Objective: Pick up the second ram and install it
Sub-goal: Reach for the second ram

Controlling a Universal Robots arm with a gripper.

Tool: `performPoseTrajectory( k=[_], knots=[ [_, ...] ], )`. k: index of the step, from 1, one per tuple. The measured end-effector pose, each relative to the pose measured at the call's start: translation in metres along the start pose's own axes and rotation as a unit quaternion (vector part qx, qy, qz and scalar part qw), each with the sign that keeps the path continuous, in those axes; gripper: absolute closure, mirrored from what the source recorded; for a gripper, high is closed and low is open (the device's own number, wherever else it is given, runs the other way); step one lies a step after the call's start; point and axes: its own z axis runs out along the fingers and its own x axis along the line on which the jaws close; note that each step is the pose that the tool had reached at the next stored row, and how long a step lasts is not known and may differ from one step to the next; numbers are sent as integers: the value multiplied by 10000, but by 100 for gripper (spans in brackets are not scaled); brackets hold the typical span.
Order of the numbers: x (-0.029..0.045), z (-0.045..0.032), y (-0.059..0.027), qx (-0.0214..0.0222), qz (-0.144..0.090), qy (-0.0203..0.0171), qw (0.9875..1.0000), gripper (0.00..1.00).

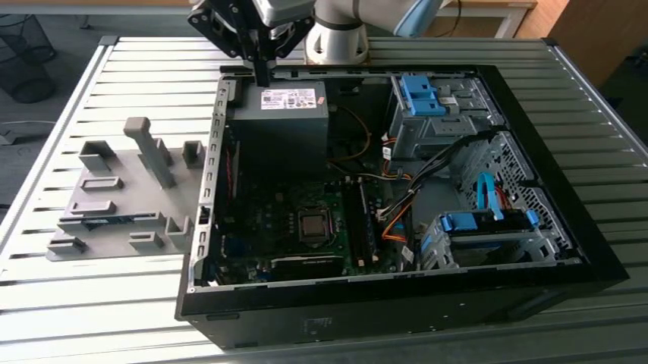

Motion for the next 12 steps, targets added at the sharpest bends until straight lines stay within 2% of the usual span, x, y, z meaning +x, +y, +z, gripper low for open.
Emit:
performPoseTrajectory(
  k=[12],
  knots=[
    [34, 4, -3, 0, 0, 0, 10000, 89]
  ],
)
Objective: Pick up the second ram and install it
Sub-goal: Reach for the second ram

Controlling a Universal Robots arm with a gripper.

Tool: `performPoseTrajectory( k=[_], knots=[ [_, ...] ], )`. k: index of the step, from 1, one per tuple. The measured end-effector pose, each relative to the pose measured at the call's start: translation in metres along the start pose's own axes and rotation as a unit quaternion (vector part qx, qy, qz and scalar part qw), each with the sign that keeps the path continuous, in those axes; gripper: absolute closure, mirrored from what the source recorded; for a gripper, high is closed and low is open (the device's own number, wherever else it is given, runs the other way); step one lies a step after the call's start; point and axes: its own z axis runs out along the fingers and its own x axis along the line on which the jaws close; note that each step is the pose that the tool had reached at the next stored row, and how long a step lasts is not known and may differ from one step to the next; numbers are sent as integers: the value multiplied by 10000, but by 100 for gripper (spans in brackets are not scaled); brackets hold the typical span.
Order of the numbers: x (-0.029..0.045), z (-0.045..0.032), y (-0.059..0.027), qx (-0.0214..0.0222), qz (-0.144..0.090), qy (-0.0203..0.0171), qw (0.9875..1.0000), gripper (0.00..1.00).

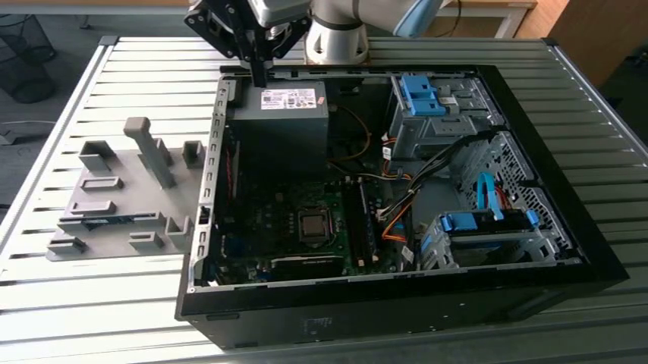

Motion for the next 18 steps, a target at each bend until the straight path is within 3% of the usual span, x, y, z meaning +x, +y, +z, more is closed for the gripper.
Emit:
performPoseTrajectory(
  k=[18],
  knots=[
    [60, 6, -5, 0, 0, 0, 10000, 89]
  ],
)
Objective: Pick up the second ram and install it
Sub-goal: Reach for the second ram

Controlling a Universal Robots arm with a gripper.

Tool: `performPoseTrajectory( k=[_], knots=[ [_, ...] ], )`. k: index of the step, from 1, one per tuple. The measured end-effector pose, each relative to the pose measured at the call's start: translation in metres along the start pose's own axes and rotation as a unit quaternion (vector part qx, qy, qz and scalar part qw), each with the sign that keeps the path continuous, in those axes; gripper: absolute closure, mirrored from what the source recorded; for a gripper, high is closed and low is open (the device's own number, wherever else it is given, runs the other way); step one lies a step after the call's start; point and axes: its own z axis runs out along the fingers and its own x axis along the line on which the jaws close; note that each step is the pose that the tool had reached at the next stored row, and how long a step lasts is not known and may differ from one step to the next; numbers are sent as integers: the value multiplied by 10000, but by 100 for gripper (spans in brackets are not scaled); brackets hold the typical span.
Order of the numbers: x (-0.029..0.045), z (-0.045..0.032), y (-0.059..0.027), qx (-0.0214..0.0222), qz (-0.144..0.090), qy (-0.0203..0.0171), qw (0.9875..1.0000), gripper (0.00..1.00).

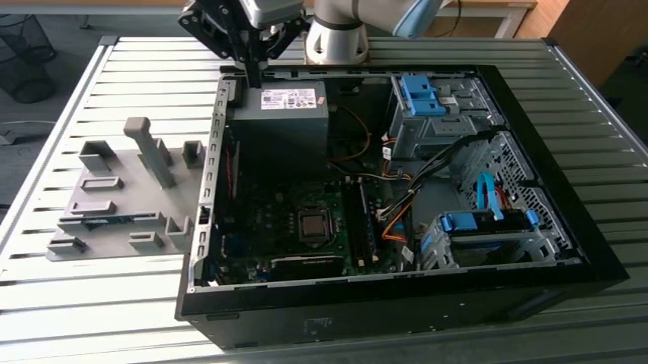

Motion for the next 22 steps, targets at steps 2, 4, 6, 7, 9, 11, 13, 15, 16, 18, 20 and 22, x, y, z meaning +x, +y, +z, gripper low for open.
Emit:
performPoseTrajectory(
  k=[2, 4, 6, 7, 9, 11, 13, 15, 16, 18, 20, 22],
  knots=[
    [7, 0, 0, 0, 0, 0, 10000, 89],
    [14, 1, -1, 1, 0, 0, 10000, 89],
    [20, 2, -2, 0, 0, 0, 10000, 89],
    [24, 2, -2, 1, 0, 0, 10000, 89],
    [30, 3, -2, 0, 0, 0, 10000, 89],
    [37, 4, -3, 0, 0, 0, 10000, 89],
    [43, 4, -3, 1, 0, 0, 10000, 89],
    [49, 5, -4, 0, 0, 0, 10000, 89],
    [52, 5, -4, 0, 0, 0, 10000, 89],
    [58, 6, -5, 0, 0, 0, 10000, 89],
    [64, 6, -5, 0, 0, 0, 10000, 89],
    [71, 7, -6, 1, 0, 0, 10000, 89]
  ],
)
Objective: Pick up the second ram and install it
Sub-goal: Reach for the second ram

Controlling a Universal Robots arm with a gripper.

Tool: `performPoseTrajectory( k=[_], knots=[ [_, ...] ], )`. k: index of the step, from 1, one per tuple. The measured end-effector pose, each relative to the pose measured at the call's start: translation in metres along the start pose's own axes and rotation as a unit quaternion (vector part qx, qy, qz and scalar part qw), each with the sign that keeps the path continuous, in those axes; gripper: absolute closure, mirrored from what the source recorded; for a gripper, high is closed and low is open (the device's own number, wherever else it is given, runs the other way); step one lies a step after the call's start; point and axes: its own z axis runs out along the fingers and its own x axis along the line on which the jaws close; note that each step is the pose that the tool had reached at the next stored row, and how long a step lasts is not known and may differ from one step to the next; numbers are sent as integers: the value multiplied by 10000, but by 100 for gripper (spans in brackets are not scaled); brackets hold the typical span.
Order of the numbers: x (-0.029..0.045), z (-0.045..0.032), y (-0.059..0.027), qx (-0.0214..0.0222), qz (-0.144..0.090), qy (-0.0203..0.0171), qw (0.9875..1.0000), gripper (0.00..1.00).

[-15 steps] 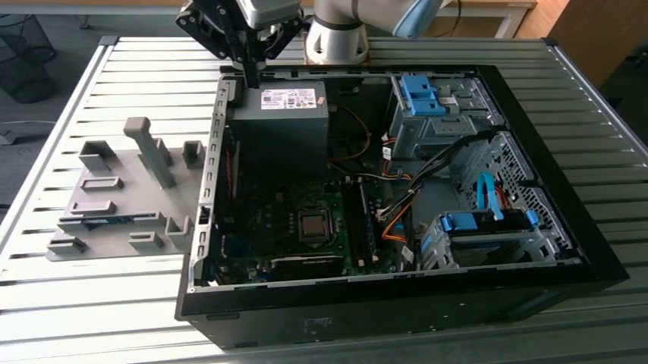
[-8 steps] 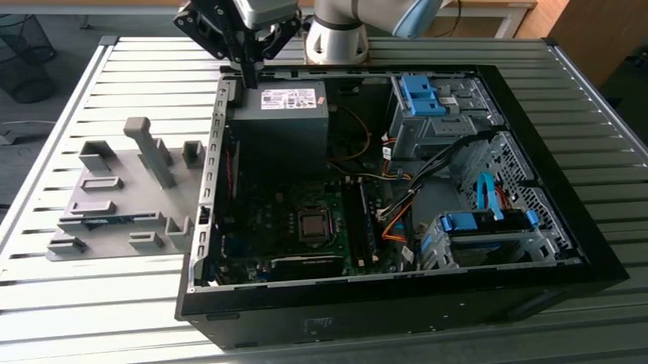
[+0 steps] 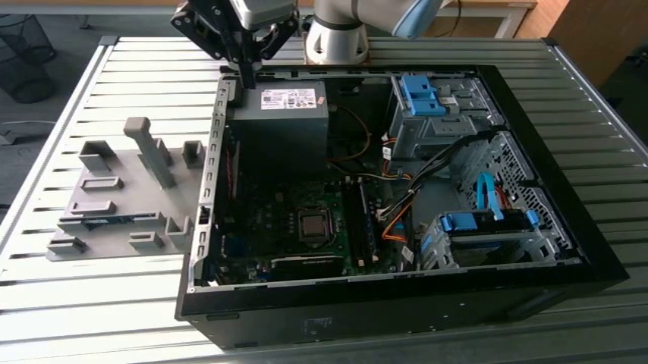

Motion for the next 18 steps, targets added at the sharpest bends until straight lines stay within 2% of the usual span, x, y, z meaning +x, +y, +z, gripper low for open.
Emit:
performPoseTrajectory(
  k=[18],
  knots=[
    [64, 5, -5, 0, 0, 0, 10000, 89]
  ],
)
